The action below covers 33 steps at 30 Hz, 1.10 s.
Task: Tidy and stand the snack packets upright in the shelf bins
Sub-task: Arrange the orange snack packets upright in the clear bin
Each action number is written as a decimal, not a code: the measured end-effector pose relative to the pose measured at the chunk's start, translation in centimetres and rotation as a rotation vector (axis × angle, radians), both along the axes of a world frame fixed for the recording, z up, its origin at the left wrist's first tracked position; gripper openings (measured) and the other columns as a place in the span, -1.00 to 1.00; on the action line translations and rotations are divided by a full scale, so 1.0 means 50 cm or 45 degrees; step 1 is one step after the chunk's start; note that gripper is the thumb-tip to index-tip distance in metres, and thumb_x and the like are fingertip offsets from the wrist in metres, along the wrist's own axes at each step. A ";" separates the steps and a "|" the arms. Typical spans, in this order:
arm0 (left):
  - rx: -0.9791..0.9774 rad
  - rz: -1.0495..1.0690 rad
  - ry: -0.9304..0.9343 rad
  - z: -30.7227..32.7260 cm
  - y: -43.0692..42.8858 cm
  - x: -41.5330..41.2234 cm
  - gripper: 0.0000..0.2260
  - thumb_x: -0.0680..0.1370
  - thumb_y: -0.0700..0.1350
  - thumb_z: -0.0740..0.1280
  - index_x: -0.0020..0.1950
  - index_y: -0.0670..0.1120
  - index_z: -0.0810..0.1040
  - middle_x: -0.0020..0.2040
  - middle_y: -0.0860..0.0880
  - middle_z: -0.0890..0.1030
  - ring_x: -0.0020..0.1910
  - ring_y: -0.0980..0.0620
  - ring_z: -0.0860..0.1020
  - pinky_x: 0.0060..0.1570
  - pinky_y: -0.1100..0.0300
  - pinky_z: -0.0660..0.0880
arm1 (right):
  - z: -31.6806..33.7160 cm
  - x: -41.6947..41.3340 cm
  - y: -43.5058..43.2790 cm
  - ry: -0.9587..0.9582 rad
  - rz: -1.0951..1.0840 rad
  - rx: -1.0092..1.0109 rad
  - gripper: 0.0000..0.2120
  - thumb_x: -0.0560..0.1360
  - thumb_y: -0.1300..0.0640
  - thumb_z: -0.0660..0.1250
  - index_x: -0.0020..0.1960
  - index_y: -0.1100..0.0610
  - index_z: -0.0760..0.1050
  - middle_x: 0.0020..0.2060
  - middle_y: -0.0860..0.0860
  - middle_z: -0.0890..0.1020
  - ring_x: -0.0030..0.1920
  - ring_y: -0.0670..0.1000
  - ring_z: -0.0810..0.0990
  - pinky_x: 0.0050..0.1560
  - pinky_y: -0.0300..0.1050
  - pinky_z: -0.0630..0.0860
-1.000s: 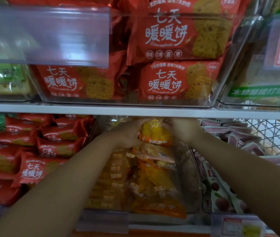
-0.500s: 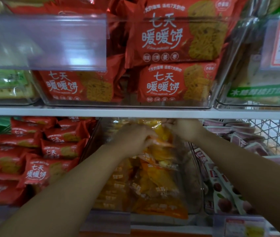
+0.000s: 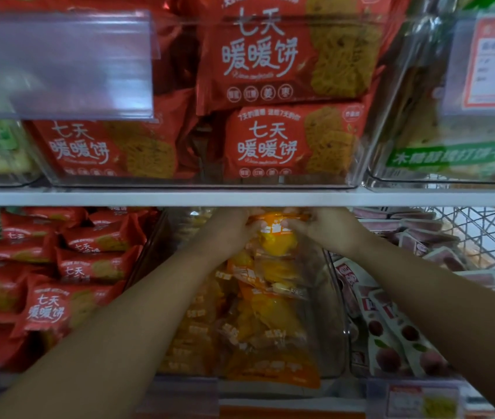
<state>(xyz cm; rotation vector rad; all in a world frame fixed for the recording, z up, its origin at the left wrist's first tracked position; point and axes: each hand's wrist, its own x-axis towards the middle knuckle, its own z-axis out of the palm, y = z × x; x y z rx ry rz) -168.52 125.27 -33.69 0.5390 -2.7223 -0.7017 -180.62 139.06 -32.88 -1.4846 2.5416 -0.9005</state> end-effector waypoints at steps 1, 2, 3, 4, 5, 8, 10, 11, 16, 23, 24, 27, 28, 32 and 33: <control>0.028 -0.013 0.012 -0.002 0.000 -0.001 -0.72 0.58 -0.08 0.29 0.28 -0.06 0.53 0.20 -0.04 0.59 0.16 0.00 0.53 0.08 0.28 0.36 | 0.000 0.000 0.001 0.030 -0.014 0.011 -0.65 0.51 0.07 0.34 0.26 0.15 0.48 0.22 0.05 0.55 0.27 0.02 0.45 0.01 -0.42 0.21; 0.074 -0.034 0.035 -0.004 0.001 -0.001 -0.72 0.56 -0.09 0.32 0.27 -0.07 0.53 0.19 -0.03 0.59 0.16 0.00 0.53 0.13 0.24 0.40 | -0.001 -0.002 0.001 0.037 -0.032 0.013 -0.62 0.53 0.05 0.31 0.30 0.14 0.45 0.26 0.06 0.52 0.30 0.03 0.43 0.07 -0.38 0.22; 0.155 -0.042 0.070 -0.008 0.000 -0.001 -0.73 0.54 -0.12 0.35 0.24 -0.08 0.54 0.15 -0.02 0.60 0.14 0.02 0.55 0.14 0.20 0.43 | -0.002 -0.004 0.002 0.018 -0.046 -0.007 -0.61 0.54 0.04 0.29 0.33 0.13 0.43 0.28 0.06 0.51 0.32 0.03 0.41 0.10 -0.36 0.22; 0.249 -0.031 0.095 -0.009 0.001 0.002 -0.77 0.52 -0.13 0.38 0.18 -0.08 0.56 0.07 0.02 0.62 0.09 0.06 0.57 0.09 0.22 0.46 | -0.003 -0.005 0.003 -0.031 -0.056 -0.035 -0.61 0.55 0.03 0.27 0.34 0.11 0.42 0.29 0.06 0.50 0.32 0.02 0.41 0.08 -0.38 0.21; 0.319 -0.012 0.100 -0.011 0.001 0.005 -0.81 0.50 -0.14 0.40 0.11 -0.07 0.55 -0.02 0.06 0.60 0.01 0.12 0.57 0.01 0.28 0.46 | -0.003 -0.005 0.004 -0.086 -0.063 -0.068 -0.62 0.56 0.02 0.25 0.34 0.11 0.42 0.30 0.05 0.50 0.32 0.01 0.40 0.04 -0.41 0.20; 0.343 -0.001 0.051 -0.016 -0.003 0.007 -0.66 0.46 -0.11 0.46 0.20 -0.10 0.51 0.02 0.05 0.56 -0.01 0.14 0.53 0.02 0.26 0.46 | -0.004 0.000 0.006 -0.164 -0.058 -0.092 -0.62 0.58 0.04 0.20 0.37 0.13 0.39 0.32 0.06 0.47 0.34 0.02 0.38 -0.03 -0.46 0.17; 0.273 -0.054 0.009 -0.015 0.001 0.008 -0.59 0.45 -0.09 0.45 0.26 -0.07 0.47 0.11 -0.01 0.59 0.06 0.07 0.56 0.13 0.10 0.50 | -0.006 0.004 0.004 -0.152 -0.012 -0.050 -0.60 0.58 0.05 0.20 0.39 0.13 0.36 0.35 0.05 0.45 0.35 0.02 0.37 0.07 -0.44 0.18; 0.212 -0.069 -0.015 -0.015 0.003 0.008 -0.58 0.46 -0.07 0.43 0.29 -0.06 0.44 0.15 -0.03 0.59 0.09 0.02 0.56 0.15 0.03 0.50 | -0.008 0.004 0.004 -0.154 0.010 -0.034 -0.59 0.58 0.04 0.21 0.40 0.12 0.35 0.35 0.04 0.44 0.36 0.02 0.37 0.15 -0.40 0.20; 0.043 -0.021 0.026 0.007 0.007 0.033 -0.71 0.50 -0.05 0.36 0.18 -0.07 0.48 0.00 0.05 0.57 0.01 0.06 0.52 -0.06 0.26 0.38 | 0.010 0.001 0.009 -0.301 0.014 0.052 -0.50 0.48 -0.14 0.30 0.39 -0.06 0.36 0.30 -0.10 0.47 0.32 -0.05 0.40 0.23 -0.30 0.24; -0.347 0.024 0.090 0.040 -0.023 0.097 -0.73 0.47 -0.01 0.42 0.10 -0.10 0.59 0.03 -0.05 0.64 0.04 -0.04 0.58 0.08 0.14 0.46 | 0.016 -0.001 0.005 -0.359 0.078 0.062 -0.93 0.47 -0.02 0.37 -0.06 -0.09 0.53 -0.04 -0.14 0.58 0.09 -0.11 0.51 0.16 -0.24 0.35; -0.505 -0.031 0.139 0.044 -0.021 0.100 -0.71 0.46 -0.01 0.44 0.13 -0.07 0.59 0.06 -0.05 0.64 0.07 -0.06 0.57 0.07 0.15 0.44 | 0.016 -0.001 0.007 -0.376 0.092 0.047 -0.89 0.47 0.04 0.38 0.00 -0.05 0.54 -0.02 -0.11 0.59 0.08 -0.11 0.52 0.14 -0.26 0.35; -0.795 -0.207 0.199 0.050 -0.017 0.105 -0.65 0.41 -0.05 0.49 0.18 0.06 0.60 0.14 -0.04 0.63 0.09 -0.12 0.59 0.06 0.07 0.50 | 0.012 -0.005 0.009 -0.405 0.091 0.062 -0.73 0.43 0.13 0.41 0.13 0.03 0.54 0.05 -0.09 0.59 0.12 -0.09 0.53 0.21 -0.21 0.39; -0.807 -0.235 0.209 0.052 -0.015 0.104 -0.64 0.40 -0.06 0.49 0.19 0.09 0.60 0.15 -0.04 0.63 0.09 -0.13 0.59 0.06 0.05 0.51 | 0.010 -0.006 0.008 -0.428 0.097 0.056 -0.69 0.42 0.16 0.41 0.16 0.04 0.54 0.07 -0.09 0.58 0.15 -0.09 0.53 0.26 -0.17 0.40; -0.876 -0.384 0.110 0.042 0.008 0.078 -0.62 0.39 -0.09 0.49 0.20 0.07 0.59 0.15 0.01 0.62 0.09 -0.09 0.60 -0.02 0.04 0.57 | 0.005 -0.001 0.007 -0.494 0.208 -0.041 -0.62 0.37 0.25 0.48 0.13 0.03 0.50 0.08 -0.03 0.59 0.04 -0.18 0.55 0.12 -0.39 0.46; -0.884 -0.403 0.042 0.038 0.018 0.067 -0.61 0.43 -0.07 0.44 0.25 0.07 0.54 0.22 0.02 0.58 0.14 -0.08 0.57 0.02 0.04 0.55 | 0.005 0.001 0.009 -0.466 0.234 -0.050 -0.60 0.36 0.26 0.50 0.13 0.04 0.50 0.08 -0.03 0.59 0.01 -0.22 0.53 0.05 -0.51 0.42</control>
